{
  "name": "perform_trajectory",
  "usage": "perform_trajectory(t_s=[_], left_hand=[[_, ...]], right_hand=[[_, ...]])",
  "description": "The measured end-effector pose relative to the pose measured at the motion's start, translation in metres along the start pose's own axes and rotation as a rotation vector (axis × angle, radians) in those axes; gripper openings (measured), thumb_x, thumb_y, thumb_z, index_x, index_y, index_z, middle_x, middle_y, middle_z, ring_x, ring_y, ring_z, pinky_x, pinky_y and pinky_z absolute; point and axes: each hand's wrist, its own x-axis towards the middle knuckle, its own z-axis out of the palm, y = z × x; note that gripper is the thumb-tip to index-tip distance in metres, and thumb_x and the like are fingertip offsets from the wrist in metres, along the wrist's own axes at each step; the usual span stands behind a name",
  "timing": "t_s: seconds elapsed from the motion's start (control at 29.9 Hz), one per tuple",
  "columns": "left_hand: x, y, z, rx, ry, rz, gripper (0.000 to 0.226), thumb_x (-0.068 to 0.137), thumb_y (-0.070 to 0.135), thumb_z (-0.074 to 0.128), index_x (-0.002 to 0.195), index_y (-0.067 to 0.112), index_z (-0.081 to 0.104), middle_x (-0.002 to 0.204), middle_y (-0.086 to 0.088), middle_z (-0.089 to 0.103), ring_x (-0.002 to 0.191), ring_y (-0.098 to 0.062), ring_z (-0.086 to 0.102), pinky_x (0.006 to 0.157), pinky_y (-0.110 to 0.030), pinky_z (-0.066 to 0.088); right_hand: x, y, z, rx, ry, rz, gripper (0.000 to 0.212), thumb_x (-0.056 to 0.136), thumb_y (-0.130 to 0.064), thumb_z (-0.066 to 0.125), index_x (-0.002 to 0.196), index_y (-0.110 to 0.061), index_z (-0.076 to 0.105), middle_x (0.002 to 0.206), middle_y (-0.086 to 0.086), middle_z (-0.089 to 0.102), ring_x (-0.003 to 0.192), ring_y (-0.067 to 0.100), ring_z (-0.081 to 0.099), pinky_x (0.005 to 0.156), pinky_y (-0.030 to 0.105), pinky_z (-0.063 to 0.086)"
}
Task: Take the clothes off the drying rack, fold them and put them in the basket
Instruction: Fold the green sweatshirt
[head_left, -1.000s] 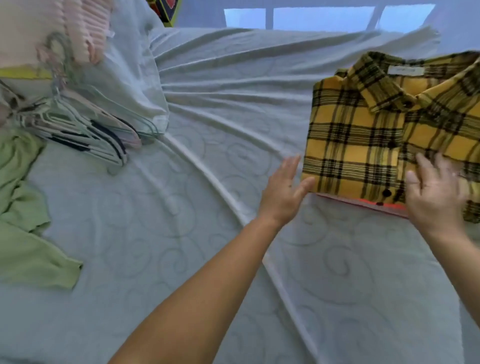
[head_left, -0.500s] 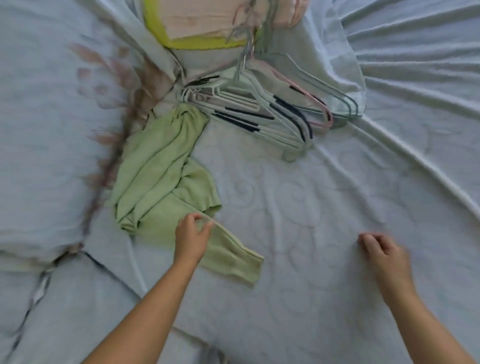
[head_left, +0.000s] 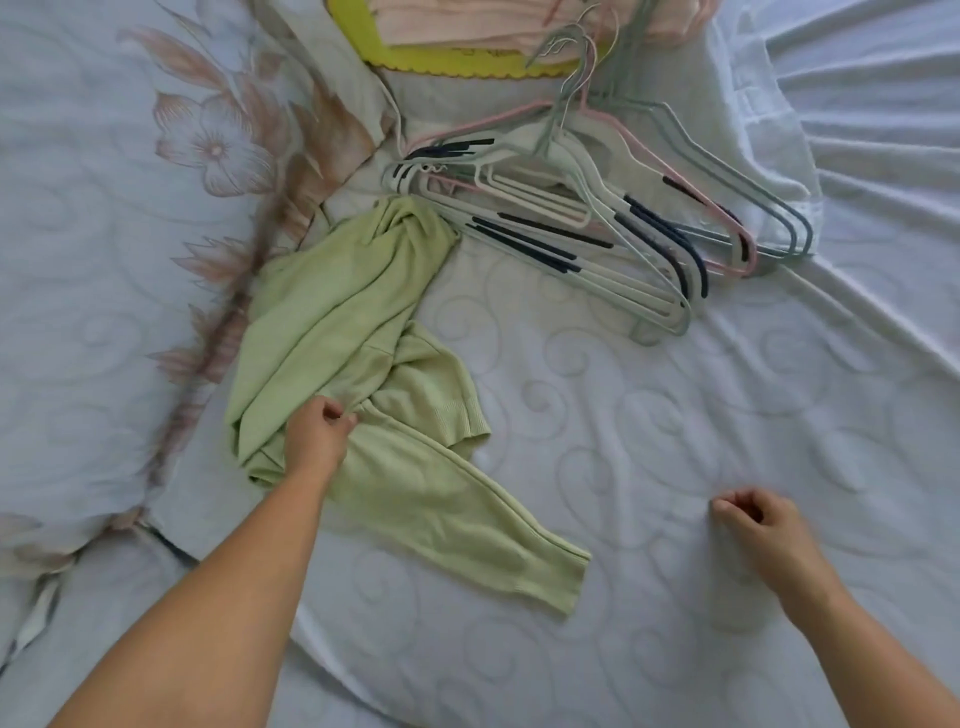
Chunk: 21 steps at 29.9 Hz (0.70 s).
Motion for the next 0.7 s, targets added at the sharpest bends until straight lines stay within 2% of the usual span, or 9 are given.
perform_trajectory(t_s=[0.13, 0.17, 0.27, 0.3, 0.37, 0.43, 0.53, 0.6, 0.7], left_hand=[[0.003, 0.012, -0.006, -0.074, -0.048, 0.047, 0.005, 0.087, 0.009, 0.058, 0.088, 0.004, 0.058, 0.094, -0.023, 0.065, 0.086, -0.034, 0.060, 0.074, -0.034, 0.042], [0.001, 0.015, -0.007, -0.031, -0.030, 0.048, 0.008, 0.088, 0.010, 0.058, 0.092, 0.003, 0.057, 0.096, -0.023, 0.064, 0.090, -0.035, 0.060, 0.074, -0.034, 0.041], [0.002, 0.005, -0.016, 0.156, -0.039, -0.086, 0.056, 0.083, 0.027, 0.068, 0.122, -0.006, 0.045, 0.120, -0.029, 0.054, 0.110, -0.040, 0.053, 0.087, -0.040, 0.040], [0.001, -0.001, -0.019, 0.292, -0.083, -0.103, 0.062, 0.082, 0.031, 0.069, 0.123, -0.009, 0.045, 0.123, -0.030, 0.053, 0.113, -0.040, 0.052, 0.089, -0.039, 0.040], [-0.004, -0.003, -0.020, 0.456, -0.144, -0.046, 0.039, 0.089, 0.026, 0.059, 0.106, -0.009, 0.059, 0.114, -0.030, 0.059, 0.106, -0.039, 0.056, 0.083, -0.036, 0.041], [-0.016, 0.004, -0.020, 0.362, -0.117, 0.032, 0.022, 0.091, 0.013, 0.051, 0.084, -0.004, 0.064, 0.097, -0.029, 0.064, 0.092, -0.038, 0.059, 0.070, -0.034, 0.037], [-0.036, 0.024, -0.033, 0.043, -0.070, 0.125, 0.018, 0.087, 0.002, 0.054, 0.070, 0.001, 0.058, 0.075, -0.022, 0.059, 0.075, -0.031, 0.052, 0.060, -0.033, 0.031], [-0.064, 0.060, -0.054, -0.336, -0.226, 0.178, 0.027, 0.087, -0.003, 0.053, 0.062, 0.006, 0.052, 0.060, -0.009, 0.047, 0.064, -0.020, 0.043, 0.054, -0.025, 0.032], [-0.139, 0.123, -0.081, -0.622, -0.599, 0.383, 0.019, 0.083, 0.000, 0.060, 0.067, 0.005, 0.052, 0.055, 0.003, 0.043, 0.053, -0.006, 0.038, 0.051, -0.012, 0.034]], right_hand=[[-0.011, -0.012, -0.006, 0.064, -0.010, 0.011, 0.019, 0.089, -0.003, 0.056, 0.070, -0.009, 0.058, 0.065, 0.005, 0.052, 0.058, 0.015, 0.044, 0.048, 0.019, 0.038], [-0.014, -0.012, -0.008, 0.081, -0.010, 0.009, 0.017, 0.089, -0.003, 0.056, 0.073, -0.009, 0.059, 0.068, 0.005, 0.054, 0.060, 0.014, 0.045, 0.050, 0.018, 0.038], [-0.026, -0.011, -0.014, 0.153, -0.048, 0.025, 0.013, 0.091, -0.005, 0.054, 0.082, -0.010, 0.062, 0.076, 0.004, 0.059, 0.067, 0.015, 0.049, 0.057, 0.022, 0.040], [-0.030, -0.009, -0.016, 0.181, -0.056, 0.038, 0.012, 0.092, -0.005, 0.053, 0.085, -0.008, 0.062, 0.077, 0.003, 0.058, 0.068, 0.014, 0.050, 0.056, 0.019, 0.041], [-0.037, -0.006, -0.021, 0.186, -0.053, 0.050, 0.011, 0.092, -0.004, 0.052, 0.088, -0.005, 0.062, 0.076, 0.003, 0.058, 0.067, 0.013, 0.050, 0.051, 0.010, 0.040], [-0.049, -0.003, -0.024, 0.138, -0.082, 0.073, 0.012, 0.092, -0.006, 0.053, 0.086, -0.005, 0.063, 0.075, 0.003, 0.059, 0.068, 0.013, 0.050, 0.054, 0.012, 0.039], [-0.074, 0.000, -0.031, 0.095, -0.137, 0.120, 0.017, 0.092, -0.011, 0.055, 0.076, -0.010, 0.060, 0.076, 0.007, 0.059, 0.068, 0.015, 0.049, 0.058, 0.020, 0.036], [-0.092, -0.005, -0.040, 0.134, -0.153, 0.160, 0.017, 0.092, -0.012, 0.054, 0.076, -0.007, 0.059, 0.079, 0.012, 0.061, 0.067, 0.017, 0.050, 0.058, 0.022, 0.036], [-0.105, -0.029, -0.048, 0.358, -0.160, 0.213, 0.019, 0.094, -0.018, 0.052, 0.088, -0.004, 0.063, 0.093, 0.014, 0.067, 0.076, 0.019, 0.061, 0.065, 0.025, 0.046]])
